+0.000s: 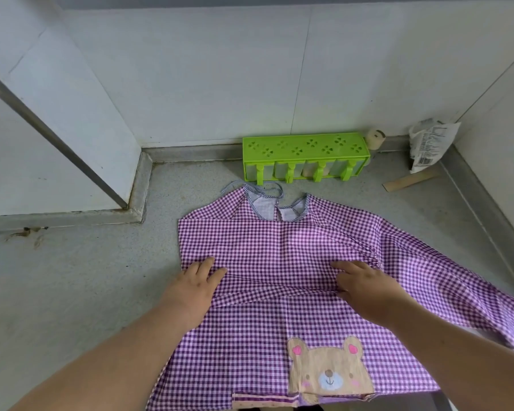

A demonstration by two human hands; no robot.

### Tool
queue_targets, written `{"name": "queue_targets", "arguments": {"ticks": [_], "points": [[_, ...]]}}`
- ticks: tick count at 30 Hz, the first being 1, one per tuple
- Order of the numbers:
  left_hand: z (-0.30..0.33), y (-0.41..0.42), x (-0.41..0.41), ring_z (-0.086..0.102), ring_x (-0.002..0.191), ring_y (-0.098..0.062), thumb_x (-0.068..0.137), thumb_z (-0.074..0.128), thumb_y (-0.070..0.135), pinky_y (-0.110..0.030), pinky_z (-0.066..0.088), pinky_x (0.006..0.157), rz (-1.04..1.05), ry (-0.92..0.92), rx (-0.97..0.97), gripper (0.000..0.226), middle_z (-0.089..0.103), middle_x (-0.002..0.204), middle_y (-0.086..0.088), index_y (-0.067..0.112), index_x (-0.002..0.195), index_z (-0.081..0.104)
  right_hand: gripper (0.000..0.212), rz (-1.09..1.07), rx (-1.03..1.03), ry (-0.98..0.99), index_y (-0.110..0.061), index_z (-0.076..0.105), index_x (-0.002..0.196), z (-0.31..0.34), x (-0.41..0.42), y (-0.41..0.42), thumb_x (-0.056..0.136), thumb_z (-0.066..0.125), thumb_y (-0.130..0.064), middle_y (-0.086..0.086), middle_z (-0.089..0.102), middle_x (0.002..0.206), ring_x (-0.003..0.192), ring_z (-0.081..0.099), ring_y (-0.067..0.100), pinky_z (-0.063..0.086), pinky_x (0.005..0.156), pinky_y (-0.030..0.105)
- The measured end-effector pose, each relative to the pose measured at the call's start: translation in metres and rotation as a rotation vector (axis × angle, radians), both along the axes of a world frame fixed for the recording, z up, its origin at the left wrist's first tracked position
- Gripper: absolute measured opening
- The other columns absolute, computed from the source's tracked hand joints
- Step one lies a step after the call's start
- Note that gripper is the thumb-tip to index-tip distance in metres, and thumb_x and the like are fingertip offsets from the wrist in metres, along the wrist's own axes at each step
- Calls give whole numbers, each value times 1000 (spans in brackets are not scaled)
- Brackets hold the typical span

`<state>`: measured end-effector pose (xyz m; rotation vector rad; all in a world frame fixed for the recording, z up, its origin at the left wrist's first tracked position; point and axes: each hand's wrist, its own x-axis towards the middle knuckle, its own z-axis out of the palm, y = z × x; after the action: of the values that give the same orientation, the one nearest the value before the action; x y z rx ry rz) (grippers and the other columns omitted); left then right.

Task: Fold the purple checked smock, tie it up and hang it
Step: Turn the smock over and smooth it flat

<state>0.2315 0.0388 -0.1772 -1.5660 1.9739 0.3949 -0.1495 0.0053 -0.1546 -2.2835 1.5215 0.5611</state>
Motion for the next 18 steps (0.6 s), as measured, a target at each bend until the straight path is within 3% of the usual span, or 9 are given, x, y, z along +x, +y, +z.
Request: {"name": "queue_targets", "arguments": {"ticks": [2, 4, 7, 12, 15, 18], "points": [[7, -3, -1, 3, 161, -32, 93, 64, 15, -49, 15, 132, -1, -11, 54, 103, -11, 175, -11, 29, 168, -5, 38, -30, 15, -20, -34, 57, 136, -1, 1, 3, 104, 46, -52, -18, 22, 168, 151, 27, 14, 37, 118, 41], [16, -11, -8, 5, 161, -32, 92, 66, 42, -49, 15, 131, -17, -29, 111, 103, -9, 175, -12, 24, 168, -2, 50, -65, 20, -46, -38, 46, 148, -1, 1, 5, 103, 44, -59, -19, 22, 168, 151, 28, 13, 37, 118, 40], [26, -25, -29, 3, 162, -31, 89, 52, 76, -50, 14, 131, -110, -13, 102, 109, -9, 176, -9, 20, 168, 1, 63, -107, 56, -85, -43, 29, 159, -1, 1, 7, 102, 40, -65, -21, 20, 169, 154, 24, 13, 33, 122, 43], [28, -41, -101, 3, 162, -30, 98, 54, 60, -54, 23, 128, -317, 172, 52, 91, -17, 176, 1, 38, 166, -2, 64, -135, 107, -127, -45, 27, 161, -6, -5, 7, 102, 36, -67, -24, 13, 170, 157, 16, 12, 30, 124, 47], [28, -42, -140, 13, 160, -38, 103, 51, 56, -56, 34, 123, -352, 93, 148, 84, -15, 176, -4, 48, 164, -6, 58, -219, 133, -224, -43, 38, 157, -12, -13, 8, 103, 41, -62, -23, 18, 169, 157, 18, 13, 22, 128, 46], [30, -43, -162, 30, 151, -40, 104, 49, 56, -52, 44, 115, -354, -1, 172, 79, -1, 175, -13, 50, 164, -2, 43, -398, 3, -250, -39, 55, 146, -16, -34, 17, 104, 47, -47, -17, 36, 163, 151, 31, 15, 26, 125, 44]]}}
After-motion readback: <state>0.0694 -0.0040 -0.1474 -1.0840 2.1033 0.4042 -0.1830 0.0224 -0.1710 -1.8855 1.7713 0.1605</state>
